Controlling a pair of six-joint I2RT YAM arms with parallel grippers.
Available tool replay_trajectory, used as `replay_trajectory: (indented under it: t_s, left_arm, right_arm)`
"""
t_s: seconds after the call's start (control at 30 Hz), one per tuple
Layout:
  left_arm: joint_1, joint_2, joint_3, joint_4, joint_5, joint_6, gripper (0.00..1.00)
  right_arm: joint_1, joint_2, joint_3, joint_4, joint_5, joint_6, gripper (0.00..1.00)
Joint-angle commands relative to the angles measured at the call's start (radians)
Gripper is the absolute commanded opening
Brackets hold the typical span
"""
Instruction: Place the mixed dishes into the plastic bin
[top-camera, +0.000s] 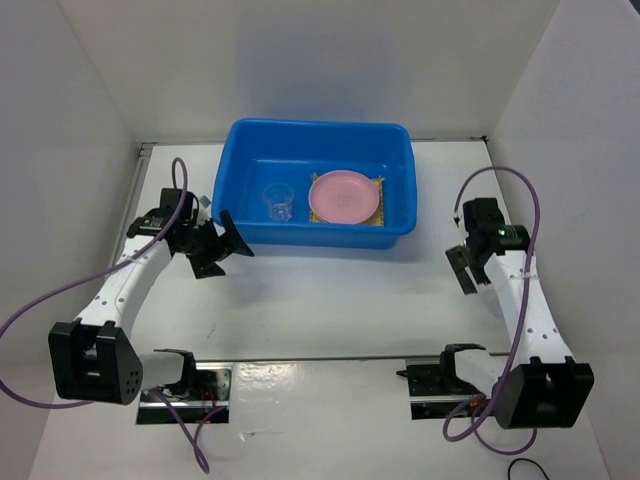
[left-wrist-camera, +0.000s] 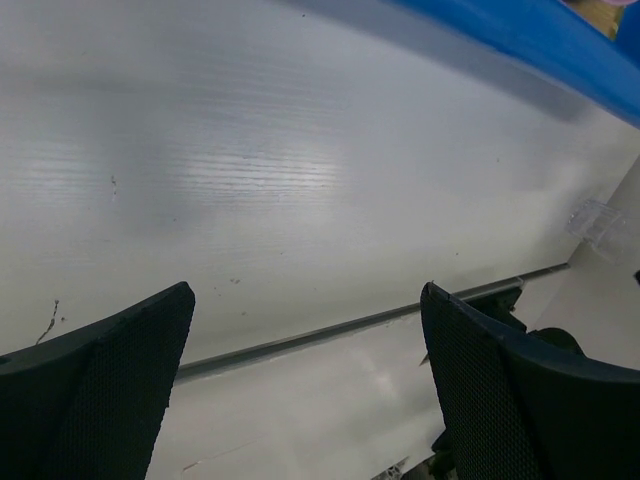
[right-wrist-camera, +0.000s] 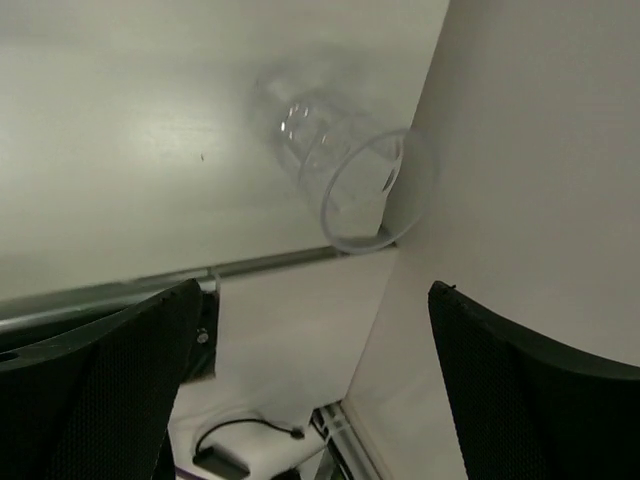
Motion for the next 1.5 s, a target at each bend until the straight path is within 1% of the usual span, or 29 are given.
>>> replay_trajectory:
  t_s: [0.0, 0.03, 0.2, 0.37, 0.53, 0.57, 0.63, 0.67, 0.7, 0.77, 0.8, 0.83, 0.87, 0.9, 0.93, 0.97, 1.0, 1.03, 1.07, 1.1, 1.13, 1.17, 1.2, 1.23, 1.27, 1.33, 1.37, 1.4, 1.47]
  left_arm:
    - [0.006, 0.028, 0.028, 0.031, 0.063, 0.045, 1.0]
    - [0.006, 0.037, 0.04, 0.031, 0.072, 0.045, 1.0]
    - [0.006, 0.08, 0.07, 0.013, 0.072, 0.065, 1.0]
    - [0.006, 0.103, 0.088, 0.004, 0.072, 0.065, 1.0]
    - [0.006, 0.103, 0.088, 0.004, 0.072, 0.065, 1.0]
    - [0.006, 0.103, 0.088, 0.004, 0.072, 0.065, 1.0]
    - [0.006, 0.103, 0.088, 0.004, 0.072, 0.065, 1.0]
    - [0.006, 0.103, 0.088, 0.004, 0.072, 0.056, 1.0]
    - [0.006, 0.091, 0.076, 0.004, 0.072, 0.056, 1.0]
    - [0.006, 0.079, 0.067, 0.004, 0.072, 0.047, 1.0]
    - [0.006, 0.065, 0.066, 0.004, 0.063, 0.047, 1.0]
    - [0.006, 0.065, 0.057, 0.004, 0.063, 0.037, 1.0]
    - [0.006, 0.053, 0.057, 0.004, 0.051, 0.037, 1.0]
    - [0.006, 0.037, 0.057, 0.004, 0.051, 0.037, 1.0]
    - [0.006, 0.037, 0.057, 0.004, 0.034, 0.037, 1.0]
    - [0.006, 0.025, 0.057, -0.007, 0.018, 0.037, 1.0]
    - [0.006, 0.014, 0.069, -0.018, 0.018, 0.037, 1.0]
    - [0.006, 0.005, 0.07, -0.018, 0.008, 0.037, 1.0]
    - [0.006, 0.005, 0.079, -0.028, -0.003, 0.047, 1.0]
    - [0.006, -0.004, 0.079, -0.028, -0.003, 0.047, 1.0]
    - [0.006, -0.015, 0.079, -0.028, -0.012, 0.047, 1.0]
    - [0.006, -0.015, 0.067, -0.028, -0.012, 0.036, 1.0]
    - [0.006, -0.029, 0.066, -0.028, -0.012, 0.036, 1.0]
    - [0.015, -0.04, 0.057, -0.028, -0.012, 0.027, 1.0]
    - [0.015, -0.04, 0.057, -0.019, -0.012, 0.015, 1.0]
    - [0.015, -0.076, 0.027, -0.009, -0.003, -0.004, 1.0]
    - [0.015, -0.089, 0.017, -0.009, -0.003, -0.025, 1.0]
    - [0.015, -0.116, 0.002, -0.009, -0.003, -0.038, 1.0]
    - [0.015, -0.148, -0.01, -0.019, -0.003, -0.056, 1.0]
  right_arm:
    - [-0.078, -0.066, -0.127, 0.092, -0.024, -0.093, 0.98]
    - [-0.109, -0.066, -0.172, 0.112, -0.033, -0.094, 0.98]
    - [-0.189, -0.001, -0.172, 0.157, -0.073, -0.137, 0.98]
    - [-0.285, 0.121, -0.172, 0.221, -0.122, -0.215, 0.98]
    - [-0.324, 0.214, -0.181, 0.289, -0.122, -0.252, 0.98]
    - [-0.339, 0.225, -0.181, 0.289, -0.122, -0.261, 0.96]
    - [-0.348, 0.246, -0.194, 0.309, -0.132, -0.27, 0.85]
    - [-0.348, 0.262, -0.206, 0.309, -0.132, -0.27, 0.76]
    - [-0.348, 0.262, -0.206, 0.309, -0.132, -0.279, 0.53]
    - [-0.348, 0.271, -0.206, 0.318, -0.132, -0.261, 0.26]
    - [-0.348, 0.271, -0.182, 0.301, -0.132, -0.247, 0.02]
    - [-0.348, 0.271, -0.162, 0.281, -0.144, -0.229, 0.0]
    - [-0.348, 0.262, -0.101, 0.216, -0.162, -0.197, 0.0]
    - [-0.348, 0.25, -0.06, 0.183, -0.206, -0.181, 0.0]
    - [-0.333, 0.234, -0.015, 0.154, -0.217, -0.166, 0.0]
    - [-0.312, 0.207, 0.098, 0.105, -0.218, -0.134, 0.0]
    - [-0.284, 0.193, 0.166, 0.094, -0.187, -0.115, 0.0]
    - [-0.208, 0.181, 0.237, 0.094, -0.167, -0.103, 0.0]
    - [-0.157, 0.181, 0.38, 0.094, -0.153, -0.092, 0.0]
    - [-0.099, 0.181, 0.447, 0.094, -0.117, -0.092, 0.0]
    - [0.022, 0.199, 0.562, 0.109, -0.097, -0.092, 0.0]
    - [0.074, 0.248, 0.616, 0.119, -0.096, -0.092, 0.0]
    - [0.159, 0.277, 0.704, 0.129, -0.119, -0.106, 0.0]
    - [0.191, 0.306, 0.736, 0.146, -0.136, -0.106, 0.0]
    - [0.22, 0.375, 0.762, 0.198, -0.156, -0.106, 0.0]
    - [0.297, 0.462, 0.874, 0.209, -0.266, -0.106, 0.0]
    - [0.319, 0.551, 0.914, 0.22, -0.321, -0.106, 0.0]
    - [0.342, 0.594, 0.984, 0.232, -0.389, -0.106, 0.0]
    - [0.397, 0.689, 1.07, 0.232, -0.45, -0.106, 0.0]
